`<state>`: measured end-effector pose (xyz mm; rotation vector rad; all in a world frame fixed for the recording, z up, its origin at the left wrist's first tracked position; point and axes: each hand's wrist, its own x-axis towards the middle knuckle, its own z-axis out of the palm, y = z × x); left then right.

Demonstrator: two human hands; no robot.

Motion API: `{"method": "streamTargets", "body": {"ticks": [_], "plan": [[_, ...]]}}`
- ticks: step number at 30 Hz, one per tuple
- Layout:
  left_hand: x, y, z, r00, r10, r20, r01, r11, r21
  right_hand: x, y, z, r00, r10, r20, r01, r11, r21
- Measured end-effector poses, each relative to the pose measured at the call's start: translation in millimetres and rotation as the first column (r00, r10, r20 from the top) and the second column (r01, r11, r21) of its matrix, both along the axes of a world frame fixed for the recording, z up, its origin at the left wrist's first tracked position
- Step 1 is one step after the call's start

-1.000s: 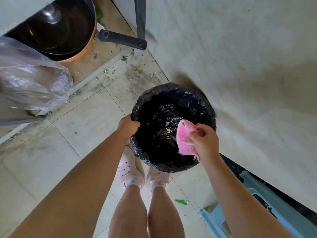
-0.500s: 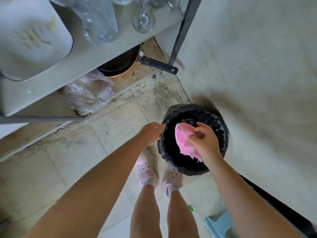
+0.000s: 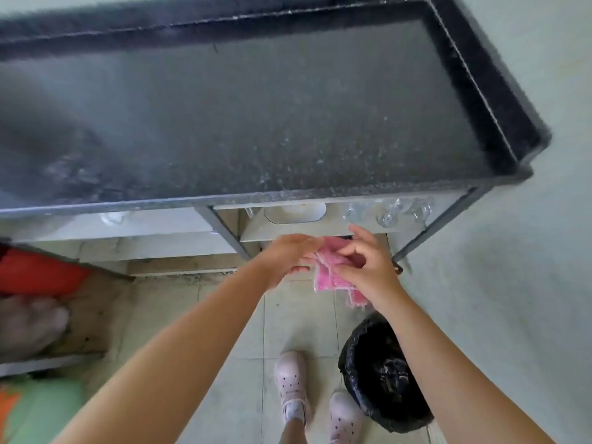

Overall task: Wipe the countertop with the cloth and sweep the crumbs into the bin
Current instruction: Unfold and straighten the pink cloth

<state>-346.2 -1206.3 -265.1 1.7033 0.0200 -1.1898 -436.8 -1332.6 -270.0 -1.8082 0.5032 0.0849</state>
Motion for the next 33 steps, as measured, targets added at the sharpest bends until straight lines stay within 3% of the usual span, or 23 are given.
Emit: {"method": "streamTargets", "body": {"ticks": [6, 12, 18, 27, 30, 33], "plan": [[15.5, 121.2, 123.6, 0.912, 0.342, 0.228, -0.315, 0.938, -0.144, 66.0, 88.4, 109.5, 0.929, 0.292, 0.228, -0.291, 0.956, -0.041], [19.8, 250.6, 210.8, 0.744, 0.579, 0.334, -0.51, 0.815, -0.277, 120.9, 199.4, 176.5, 0.889, 0.395, 0.231, -0.455, 0.82, 0.346], [43.7, 386.1, 281.1, 0.588, 0.68, 0.438, -0.616, 0.728, -0.302, 187.0, 325.1, 246.6, 0.667, 0.696, 0.265, -0.737, 0.668, 0.1], [89.3, 557.2, 336.9, 0.501, 0.658, 0.562, -0.643, 0.718, -0.266, 269.7, 507.3, 322.3, 0.507, 0.79, 0.344, -0.825, 0.561, -0.072], [111.5, 605.2, 341.4, 0.389, 0.749, 0.537, -0.707, 0.616, -0.347, 297.8, 562.6, 337.2, 0.529, 0.752, 0.394, -0.842, 0.524, 0.13], [136.2, 649.4, 350.2, 0.205, 0.827, 0.523, -0.752, 0.475, -0.457, 330.1, 619.2, 354.8, 0.454, 0.795, 0.402, -0.885, 0.351, 0.306]]}}
